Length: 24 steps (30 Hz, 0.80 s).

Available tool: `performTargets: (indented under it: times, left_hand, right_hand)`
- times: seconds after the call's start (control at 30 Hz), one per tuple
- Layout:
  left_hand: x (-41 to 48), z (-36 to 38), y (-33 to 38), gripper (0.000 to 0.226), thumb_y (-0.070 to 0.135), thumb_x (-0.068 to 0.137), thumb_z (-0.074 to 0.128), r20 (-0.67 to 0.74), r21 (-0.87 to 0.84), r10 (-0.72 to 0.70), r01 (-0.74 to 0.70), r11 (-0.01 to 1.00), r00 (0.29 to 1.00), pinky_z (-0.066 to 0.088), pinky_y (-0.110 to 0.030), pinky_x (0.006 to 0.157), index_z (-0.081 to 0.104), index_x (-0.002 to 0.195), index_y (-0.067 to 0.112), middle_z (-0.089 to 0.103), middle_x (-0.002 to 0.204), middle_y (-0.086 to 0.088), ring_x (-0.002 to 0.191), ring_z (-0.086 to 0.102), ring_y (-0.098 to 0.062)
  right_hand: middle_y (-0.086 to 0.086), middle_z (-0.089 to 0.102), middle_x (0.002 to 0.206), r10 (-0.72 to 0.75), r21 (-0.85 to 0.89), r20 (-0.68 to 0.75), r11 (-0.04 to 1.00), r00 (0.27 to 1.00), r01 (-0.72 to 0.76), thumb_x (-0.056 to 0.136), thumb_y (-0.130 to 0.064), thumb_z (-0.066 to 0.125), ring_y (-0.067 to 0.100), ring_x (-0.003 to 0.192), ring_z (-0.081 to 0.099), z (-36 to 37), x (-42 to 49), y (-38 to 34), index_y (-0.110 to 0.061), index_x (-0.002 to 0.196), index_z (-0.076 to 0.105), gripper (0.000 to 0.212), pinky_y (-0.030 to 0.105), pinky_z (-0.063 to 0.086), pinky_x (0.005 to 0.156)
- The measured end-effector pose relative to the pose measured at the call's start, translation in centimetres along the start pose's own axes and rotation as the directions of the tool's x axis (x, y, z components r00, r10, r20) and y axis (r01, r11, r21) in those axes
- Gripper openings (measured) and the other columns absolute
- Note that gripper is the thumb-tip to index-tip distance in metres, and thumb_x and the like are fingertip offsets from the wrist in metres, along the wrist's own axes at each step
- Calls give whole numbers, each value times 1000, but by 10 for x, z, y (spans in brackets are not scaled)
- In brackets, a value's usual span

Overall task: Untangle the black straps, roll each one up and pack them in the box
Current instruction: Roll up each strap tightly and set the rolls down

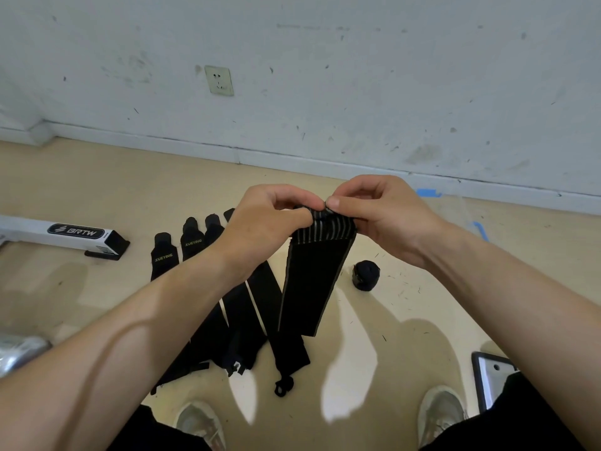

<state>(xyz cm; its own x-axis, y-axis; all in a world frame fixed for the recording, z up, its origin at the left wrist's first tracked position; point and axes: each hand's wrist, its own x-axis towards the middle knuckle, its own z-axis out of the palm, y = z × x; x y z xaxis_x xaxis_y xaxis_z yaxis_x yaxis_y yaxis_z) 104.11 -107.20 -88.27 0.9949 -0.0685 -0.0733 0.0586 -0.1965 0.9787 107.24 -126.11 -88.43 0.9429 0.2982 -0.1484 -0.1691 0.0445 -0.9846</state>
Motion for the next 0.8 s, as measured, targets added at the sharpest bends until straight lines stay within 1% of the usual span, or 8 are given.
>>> performTargets:
  times: [0.13,0.27,0.37,0.5,0.6,0.63,0.7,0.8]
  left_hand:
    - [-1,0,0,10,11,95,71,39,-61,-18,20,998,999,57,-37,94,80,98,15,78,100,-10,96,74,-23]
    - [4,0,-12,26,22,93,76,17,-56,-110,111,992,994,54,-46,102,69,118,22,79,101,-8,96,75,-22]
    - [3,2,-12,19,25,98,69,60,13,-92,92,996,994,53,-52,105,71,116,19,79,95,-6,96,75,-23]
    - [2,5,-11,14,17,98,69,0,-10,-48,48,999,999,57,-51,98,70,111,20,78,92,-12,87,75,-26]
    - [2,4,-11,15,13,96,70,-30,-57,-51,49,997,998,59,-44,85,69,109,20,77,93,-16,81,74,-25]
    - [3,3,-11,15,12,96,70,-37,-66,-51,49,997,998,58,-40,81,69,109,19,77,93,-16,80,74,-24]
    - [3,4,-11,15,9,95,70,-47,-86,-52,48,995,998,56,-34,74,69,108,18,77,92,-16,77,74,-23]
    - [3,4,-11,17,3,94,70,-68,-87,-37,31,996,997,56,-29,70,71,104,17,77,90,-16,75,74,-22]
  right_hand:
    - [17,70,85,-18,-28,-49,999,999,16,81,4,78,24,78,68,-1,1,0,-9,80,70,16,30,54,71]
    - [17,70,87,-45,-42,-69,998,997,42,79,7,78,25,79,67,0,2,4,-12,77,70,20,32,53,73]
    - [10,71,85,-66,-45,-83,997,994,63,77,7,79,21,78,67,0,2,7,-11,80,69,21,32,54,73]
    - [4,67,82,-64,-26,-99,998,993,62,80,-1,81,18,75,67,1,2,9,-13,90,70,19,34,56,73]
    - [7,65,86,-76,-299,-36,952,996,62,92,-20,74,22,79,70,2,-1,9,-17,101,67,12,47,62,78]
    - [11,63,87,-72,-326,-12,943,997,64,94,-22,71,24,78,69,3,-3,9,-18,105,64,13,50,60,78]
    - [15,59,89,-76,-304,17,950,997,77,97,-18,67,27,77,67,4,-4,9,-18,110,59,15,49,60,77]
    - [10,60,94,-93,-269,47,958,994,103,96,-9,66,24,76,66,4,-4,6,-16,106,60,13,44,60,78]
